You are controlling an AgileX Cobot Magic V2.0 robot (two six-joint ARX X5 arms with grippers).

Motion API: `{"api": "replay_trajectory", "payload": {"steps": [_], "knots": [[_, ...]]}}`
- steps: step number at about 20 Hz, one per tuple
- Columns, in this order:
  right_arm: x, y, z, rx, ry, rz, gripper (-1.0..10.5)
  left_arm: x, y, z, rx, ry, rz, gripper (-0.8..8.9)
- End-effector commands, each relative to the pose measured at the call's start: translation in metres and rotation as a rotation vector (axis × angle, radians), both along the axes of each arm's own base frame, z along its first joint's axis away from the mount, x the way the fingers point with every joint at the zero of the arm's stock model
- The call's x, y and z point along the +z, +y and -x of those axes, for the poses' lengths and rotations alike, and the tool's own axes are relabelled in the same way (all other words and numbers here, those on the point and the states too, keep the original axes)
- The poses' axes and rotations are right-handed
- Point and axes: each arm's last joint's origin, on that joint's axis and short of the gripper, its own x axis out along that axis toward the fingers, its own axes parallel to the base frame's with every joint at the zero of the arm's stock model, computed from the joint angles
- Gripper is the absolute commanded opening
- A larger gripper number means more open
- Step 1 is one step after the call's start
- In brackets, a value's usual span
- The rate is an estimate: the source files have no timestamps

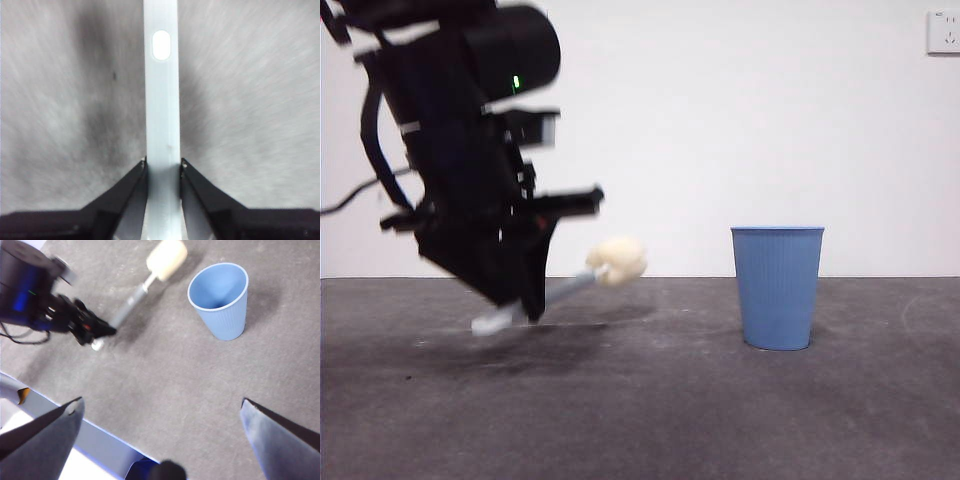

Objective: Pick up the cup brush,pick up the cup,insert the brush into the cup,clean the cup,put the cup brush back,put the cup back to the fixed position on the table

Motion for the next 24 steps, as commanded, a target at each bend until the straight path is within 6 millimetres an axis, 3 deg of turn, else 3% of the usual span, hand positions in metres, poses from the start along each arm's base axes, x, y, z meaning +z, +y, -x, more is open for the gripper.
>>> {"api": "replay_trajectory", "payload": {"steps": [1, 4, 6, 12, 17, 24], "knots": [[0.0, 0.003, -0.005, 0.017, 0.0, -0.009, 5.6, 0.02, 0.005, 0.008, -0.041, -0.032, -0.004, -0.09], [-0.004, 0.008, -0.018, 0.041, 0.01, -0.017, 5.6, 0.051, 0.017, 0.026, -0.08, -0.086, 0.003, -0.09], [-0.018, 0.013, -0.028, 0.05, 0.011, -0.035, 5.6, 0.071, 0.028, 0.041, -0.094, -0.117, 0.014, -0.09], [-0.09, 0.037, -0.053, -0.099, -0.059, -0.062, 5.6, 0.114, 0.062, 0.087, -0.113, -0.195, 0.043, -0.09], [-0.137, 0.068, -0.061, -0.165, -0.121, 0.082, 5.6, 0.123, 0.072, 0.101, -0.126, -0.222, 0.047, -0.09], [-0.171, 0.088, -0.094, -0.191, -0.235, 0.194, 5.6, 0.12, 0.074, 0.104, -0.131, -0.183, 0.017, -0.09]]}}
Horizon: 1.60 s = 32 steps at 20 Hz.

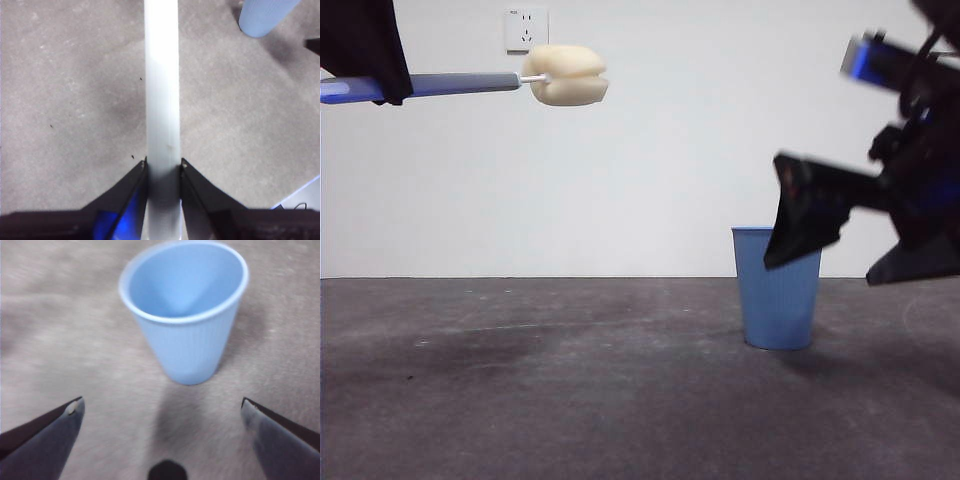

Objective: Pick up the cup brush,pick up the cup,insert the brush into the cup,clean the cup,put the cup brush back,put the cup back to the fixed position on the table

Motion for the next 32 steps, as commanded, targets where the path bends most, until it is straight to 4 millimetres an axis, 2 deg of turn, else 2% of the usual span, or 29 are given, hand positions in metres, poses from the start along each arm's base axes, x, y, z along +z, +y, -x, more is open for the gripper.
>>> {"api": "replay_trajectory", "payload": {"steps": [1, 6, 12, 22, 23, 30, 31, 32], "knots": [[-0.012, 0.002, -0.01, 0.012, -0.033, 0.022, 5.6, 0.001, 0.0, 0.001, -0.01, -0.003, -0.011, -0.09], [-0.031, 0.006, -0.027, 0.003, -0.089, 0.006, 5.6, 0.0, 0.0, 0.001, -0.01, -0.001, -0.012, -0.09], [-0.042, 0.003, -0.042, 0.006, -0.15, -0.038, 5.6, 0.0, 0.0, 0.001, -0.008, -0.001, -0.009, -0.09], [-0.047, 0.012, -0.071, 0.042, -0.224, -0.071, 5.6, 0.0, 0.0, 0.001, -0.003, 0.001, -0.005, -0.09], [-0.048, 0.013, -0.072, 0.042, -0.223, -0.071, 5.3, 0.0, 0.0, 0.001, -0.003, 0.002, -0.005, -0.09], [-0.049, 0.012, -0.073, 0.022, -0.226, -0.053, 0.4, 0.0, 0.0, 0.001, -0.004, 0.001, -0.005, -0.09], [-0.049, 0.012, -0.073, 0.026, -0.228, -0.047, -0.2, 0.0, 0.0, 0.001, -0.004, 0.001, -0.005, -0.09], [-0.049, 0.012, -0.073, 0.027, -0.229, -0.045, -0.2, 0.0, 0.0, 0.001, -0.004, 0.001, -0.006, -0.09]]}}
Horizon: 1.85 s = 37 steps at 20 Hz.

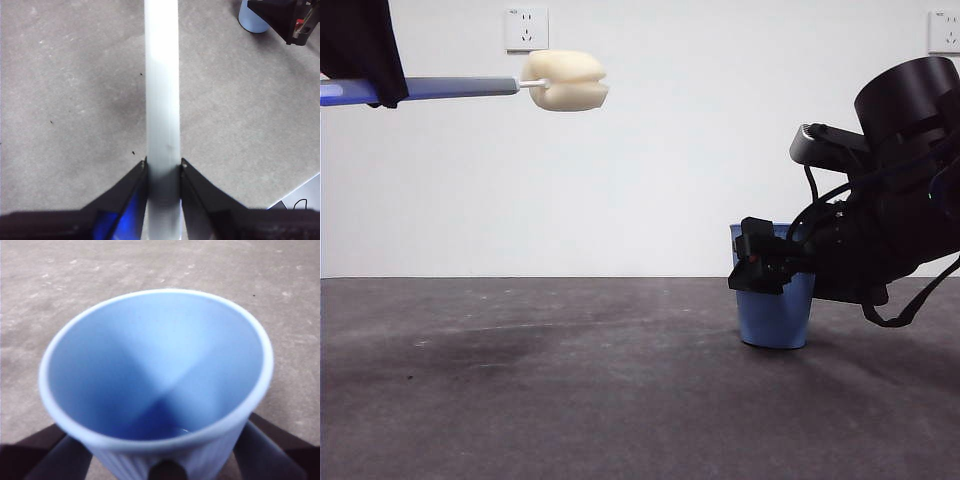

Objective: Pick up the cup brush,pick up the cup,insert the brush into the cup,clean the cup,put the cup brush back,put the cup back to the fixed position on the table

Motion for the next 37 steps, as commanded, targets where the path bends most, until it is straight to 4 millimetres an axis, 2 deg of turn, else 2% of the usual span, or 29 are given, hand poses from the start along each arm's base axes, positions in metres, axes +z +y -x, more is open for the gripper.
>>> {"api": "replay_trajectory", "payload": {"steps": [1, 5, 11, 16, 20, 27, 32, 37], "knots": [[-0.002, 0.0, -0.001, 0.003, -0.008, 0.018, -0.2, 0.001, -0.001, 0.0, -0.003, -0.006, 0.0, -0.09], [0.007, 0.0, 0.001, 0.008, -0.013, 0.015, -0.2, 0.001, -0.001, 0.0, -0.035, -0.014, -0.026, -0.09], [0.046, 0.0, 0.025, 0.075, 0.049, 0.147, -0.2, -0.003, 0.002, 0.003, -0.156, -0.015, -0.144, -0.09], [0.078, 0.003, 0.05, 0.138, 0.168, 0.43, -0.2, -0.005, 0.002, 0.004, -0.266, -0.023, -0.229, -0.09], [0.095, 0.013, 0.06, 0.19, 0.213, 0.713, -0.2, -0.013, -0.001, 0.004, -0.408, 0.042, -0.265, -0.09], [0.107, 0.031, 0.075, 0.299, 0.12, 1.124, -0.2, -0.019, -0.007, 0.003, -0.488, 0.085, -0.28, -0.09], [0.107, 0.032, 0.077, 0.33, 0.089, 1.24, -0.2, -0.029, -0.025, 0.004, -0.574, 0.131, -0.294, -0.09], [0.106, 0.032, 0.079, 0.36, 0.093, 1.278, -0.2, -0.037, -0.04, -0.001, -0.61, 0.14, -0.301, -0.09]]}}
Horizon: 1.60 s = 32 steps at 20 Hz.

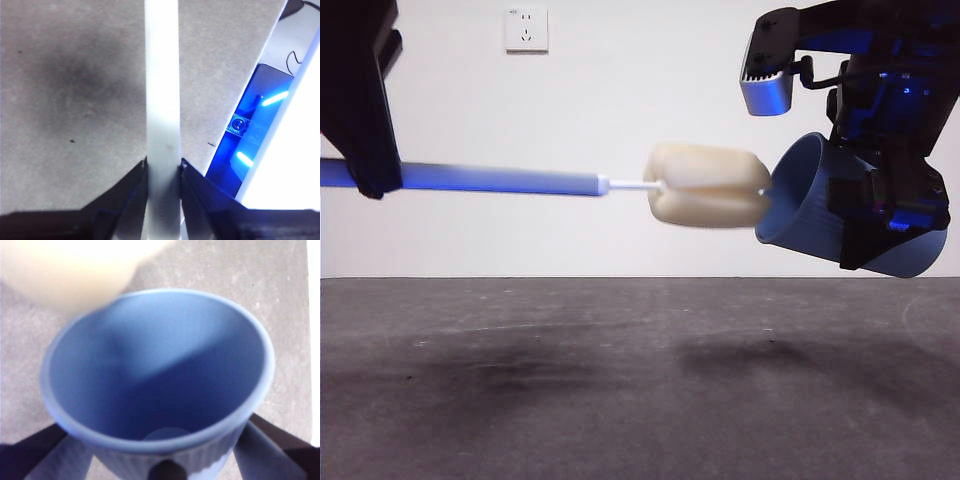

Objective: Pick up the cup brush,pick up the cup,insert the brush into the cup,clean the cup,put the cup brush back,put the cup back to the fixed position on the table

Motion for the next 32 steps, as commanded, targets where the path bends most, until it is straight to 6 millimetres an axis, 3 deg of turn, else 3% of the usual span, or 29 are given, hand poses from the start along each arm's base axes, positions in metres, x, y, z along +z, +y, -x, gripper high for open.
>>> {"api": "replay_trajectory", "payload": {"steps": [1, 9, 20, 26, 29, 32], "knots": [[0.001, 0.001, 0.0, 0.01, -0.004, 0.013, -0.2, -0.003, -0.007, -0.003, -0.019, -0.007, 0.006, -0.09], [-0.006, 0.018, 0.012, 0.172, 0.003, 0.176, -0.2, -0.011, -0.028, -0.007, -0.073, -0.012, 0.043, -0.09], [-0.022, 0.057, 0.037, 0.349, 0.003, 0.2, -0.2, -0.006, -0.047, 0.001, -0.072, -0.028, 0.167, -0.09], [-0.022, 0.054, 0.036, 0.285, -0.02, 0.231, -0.2, -0.01, -0.041, 0.005, -0.03, 0.012, 0.088, -0.09], [-0.022, 0.05, 0.033, 0.253, -0.015, 0.242, -0.2, -0.011, -0.028, 0.012, 0.003, 0.02, -0.042, -0.08], [-0.022, 0.049, 0.032, 0.24, -0.015, 0.229, -0.2, -0.003, -0.017, 0.02, 0.01, 0.01, -0.054, -0.08]]}}
